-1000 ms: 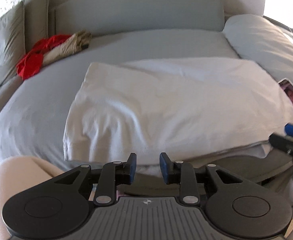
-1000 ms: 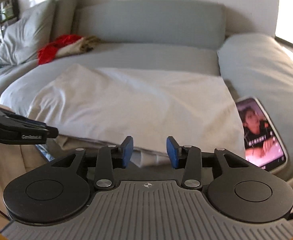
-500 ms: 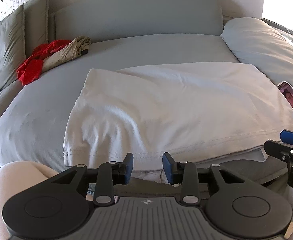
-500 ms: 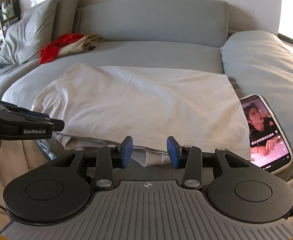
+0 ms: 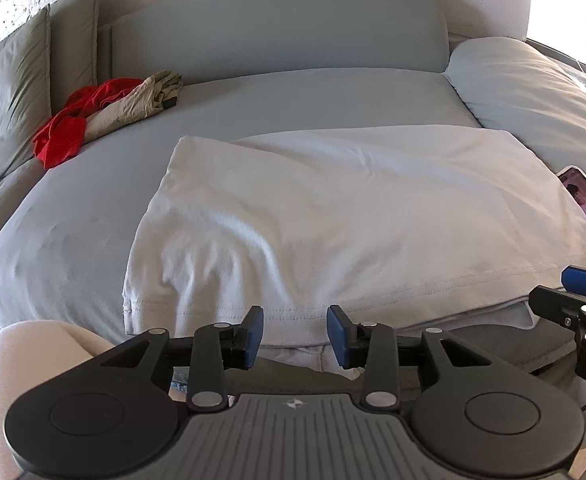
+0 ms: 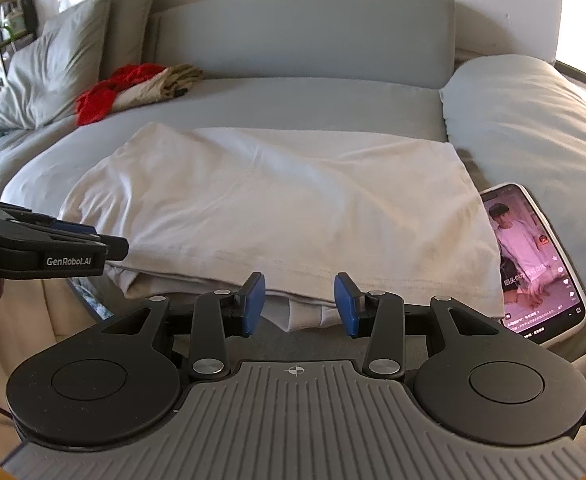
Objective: Fold clothes
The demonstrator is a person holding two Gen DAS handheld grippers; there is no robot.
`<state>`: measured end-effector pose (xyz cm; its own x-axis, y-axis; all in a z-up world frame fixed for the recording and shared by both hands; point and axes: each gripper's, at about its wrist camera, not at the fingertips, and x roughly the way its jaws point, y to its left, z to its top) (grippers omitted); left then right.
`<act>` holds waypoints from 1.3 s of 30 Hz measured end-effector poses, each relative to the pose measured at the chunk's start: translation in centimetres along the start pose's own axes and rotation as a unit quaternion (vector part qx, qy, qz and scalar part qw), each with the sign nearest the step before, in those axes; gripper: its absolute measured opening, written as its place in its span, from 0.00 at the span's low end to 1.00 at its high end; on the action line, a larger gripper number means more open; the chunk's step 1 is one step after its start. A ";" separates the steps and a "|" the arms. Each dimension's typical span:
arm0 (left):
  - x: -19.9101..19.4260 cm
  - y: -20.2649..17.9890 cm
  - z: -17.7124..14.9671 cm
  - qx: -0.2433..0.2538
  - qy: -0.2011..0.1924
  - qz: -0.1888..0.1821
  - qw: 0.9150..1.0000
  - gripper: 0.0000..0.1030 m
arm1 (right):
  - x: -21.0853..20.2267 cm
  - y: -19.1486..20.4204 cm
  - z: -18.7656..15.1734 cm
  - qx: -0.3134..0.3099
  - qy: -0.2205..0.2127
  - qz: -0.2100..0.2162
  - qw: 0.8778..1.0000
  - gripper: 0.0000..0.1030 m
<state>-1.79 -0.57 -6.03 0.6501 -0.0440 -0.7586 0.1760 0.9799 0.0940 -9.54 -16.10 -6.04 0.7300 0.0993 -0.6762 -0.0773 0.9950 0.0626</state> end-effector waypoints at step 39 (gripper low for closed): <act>10.2 13.3 12.7 -0.172 -0.043 -0.085 0.981 0.16 | 18.1 -9.1 15.0 0.273 0.051 0.112 0.954 0.20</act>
<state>16.52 9.52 -4.36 0.6953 -0.2134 -0.6863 0.0370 0.9642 -0.2624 14.58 -23.24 -7.82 0.6644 0.3363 -0.6674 0.1619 0.8071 0.5678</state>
